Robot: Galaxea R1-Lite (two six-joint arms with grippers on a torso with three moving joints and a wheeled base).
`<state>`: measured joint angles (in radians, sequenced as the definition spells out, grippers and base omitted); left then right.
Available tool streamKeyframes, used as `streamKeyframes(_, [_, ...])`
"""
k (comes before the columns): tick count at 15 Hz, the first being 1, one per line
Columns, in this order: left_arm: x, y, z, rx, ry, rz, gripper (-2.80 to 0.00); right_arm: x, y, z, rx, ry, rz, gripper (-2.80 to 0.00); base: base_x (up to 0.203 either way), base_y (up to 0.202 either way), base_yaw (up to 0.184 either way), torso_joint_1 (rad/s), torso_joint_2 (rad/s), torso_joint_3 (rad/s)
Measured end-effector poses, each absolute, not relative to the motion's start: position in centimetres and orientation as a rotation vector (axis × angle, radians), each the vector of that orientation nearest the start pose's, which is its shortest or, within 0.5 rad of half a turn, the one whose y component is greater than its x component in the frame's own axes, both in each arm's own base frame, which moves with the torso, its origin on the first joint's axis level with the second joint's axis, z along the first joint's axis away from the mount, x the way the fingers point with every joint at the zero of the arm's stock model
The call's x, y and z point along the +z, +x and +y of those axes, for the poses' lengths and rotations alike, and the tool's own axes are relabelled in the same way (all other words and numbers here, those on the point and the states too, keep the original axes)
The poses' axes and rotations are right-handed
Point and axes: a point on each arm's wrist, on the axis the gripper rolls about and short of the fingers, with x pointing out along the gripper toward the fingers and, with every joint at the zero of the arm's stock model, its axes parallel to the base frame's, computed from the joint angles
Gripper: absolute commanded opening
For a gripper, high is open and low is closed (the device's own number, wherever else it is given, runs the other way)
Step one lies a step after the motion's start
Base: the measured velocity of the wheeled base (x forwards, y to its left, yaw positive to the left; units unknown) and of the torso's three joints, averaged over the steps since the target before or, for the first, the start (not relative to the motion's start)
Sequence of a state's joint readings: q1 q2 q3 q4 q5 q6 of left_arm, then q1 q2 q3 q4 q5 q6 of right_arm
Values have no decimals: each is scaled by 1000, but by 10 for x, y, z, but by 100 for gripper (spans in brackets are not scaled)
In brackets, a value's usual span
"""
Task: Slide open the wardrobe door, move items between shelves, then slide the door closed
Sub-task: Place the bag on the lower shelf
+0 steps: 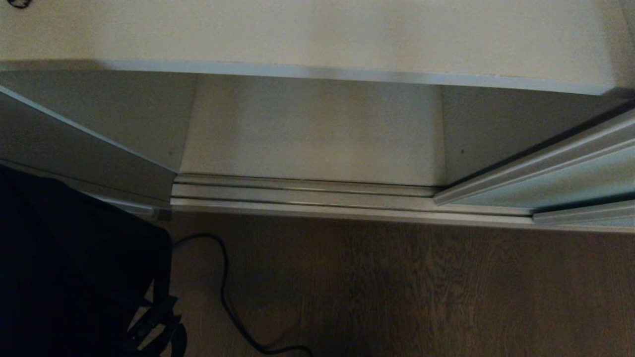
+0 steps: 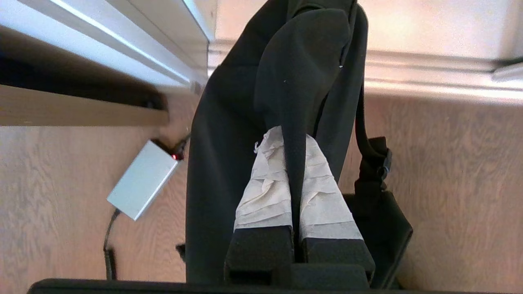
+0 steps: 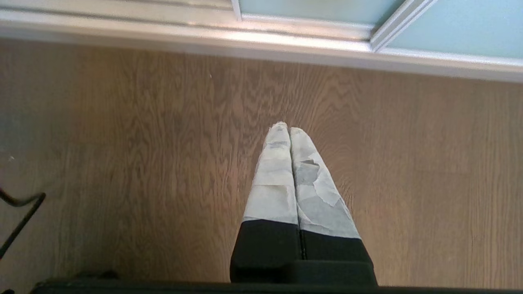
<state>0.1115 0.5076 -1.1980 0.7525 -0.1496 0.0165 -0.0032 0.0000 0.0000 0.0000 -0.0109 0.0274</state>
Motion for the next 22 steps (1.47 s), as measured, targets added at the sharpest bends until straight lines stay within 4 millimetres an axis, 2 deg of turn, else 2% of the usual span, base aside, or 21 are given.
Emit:
streamKeyframes(6, [301,-69,-11,-38,-10,93,-280,75,-23,0,-14,27,0,-280,0,0,0,0,3,-185])
streamKeyframes(9, [288,-63,-11,-42,-37,180,-280,75,-23,0,-14,27,0,-280,0,0,0,2,-1,-23])
streamKeyframes(17, [254,-34,-10,-127,-196,394,-280,75,-23,0,-14,27,0,-280,0,0,0,0,0,0])
streamKeyframes(22, [239,-7,-8,-163,-336,538,-280,75,-23,0,-14,27,0,-280,0,0,0,0,0,0])
